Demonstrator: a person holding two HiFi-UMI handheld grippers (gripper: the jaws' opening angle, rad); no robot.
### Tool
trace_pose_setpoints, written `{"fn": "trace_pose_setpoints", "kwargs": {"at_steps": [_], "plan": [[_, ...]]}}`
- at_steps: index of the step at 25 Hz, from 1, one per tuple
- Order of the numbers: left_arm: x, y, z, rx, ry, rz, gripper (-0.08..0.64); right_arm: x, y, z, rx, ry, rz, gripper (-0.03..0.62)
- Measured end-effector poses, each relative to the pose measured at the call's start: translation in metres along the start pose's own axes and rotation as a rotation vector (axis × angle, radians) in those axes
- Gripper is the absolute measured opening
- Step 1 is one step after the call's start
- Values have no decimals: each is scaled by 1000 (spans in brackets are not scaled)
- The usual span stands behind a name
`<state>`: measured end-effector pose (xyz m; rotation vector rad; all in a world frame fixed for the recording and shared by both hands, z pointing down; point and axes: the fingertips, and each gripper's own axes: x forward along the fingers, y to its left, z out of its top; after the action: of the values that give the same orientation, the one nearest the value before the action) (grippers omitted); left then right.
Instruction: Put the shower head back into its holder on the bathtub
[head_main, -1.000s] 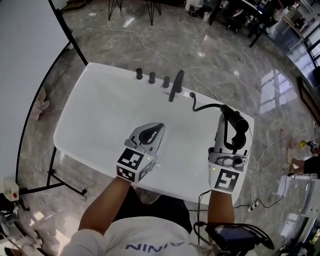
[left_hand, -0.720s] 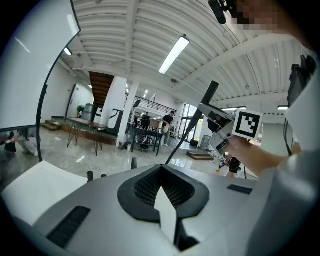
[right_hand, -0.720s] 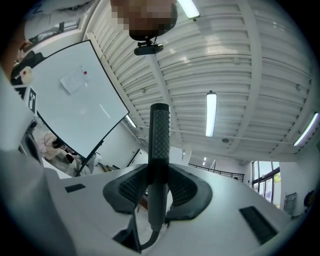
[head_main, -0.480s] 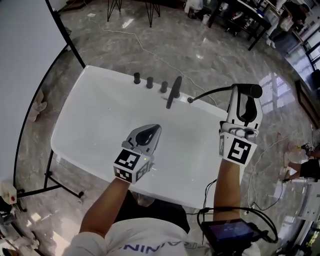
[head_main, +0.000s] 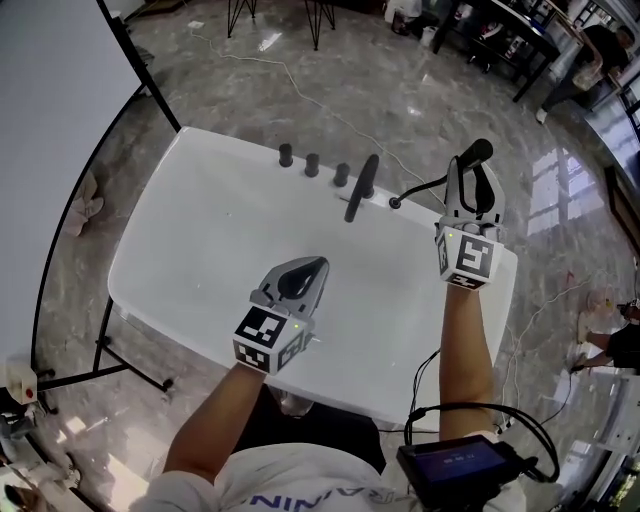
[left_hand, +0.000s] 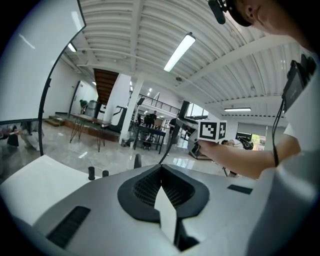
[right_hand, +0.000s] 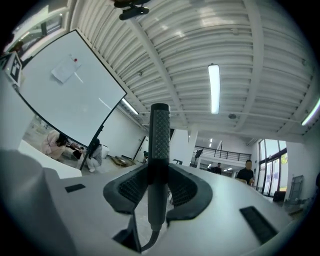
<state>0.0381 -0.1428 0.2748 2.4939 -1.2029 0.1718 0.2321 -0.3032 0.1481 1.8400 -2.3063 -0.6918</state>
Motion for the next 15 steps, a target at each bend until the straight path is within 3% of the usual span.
{"fn": "trace_pose_setpoints", "kwargs": {"at_steps": [6,15], "plan": [[7,15,-33,-32,27,32,18,15,13,-85,200,124,15,124],[22,59,-100,-53,84,90,18,48,32,-187,339,216,18,124]]}}
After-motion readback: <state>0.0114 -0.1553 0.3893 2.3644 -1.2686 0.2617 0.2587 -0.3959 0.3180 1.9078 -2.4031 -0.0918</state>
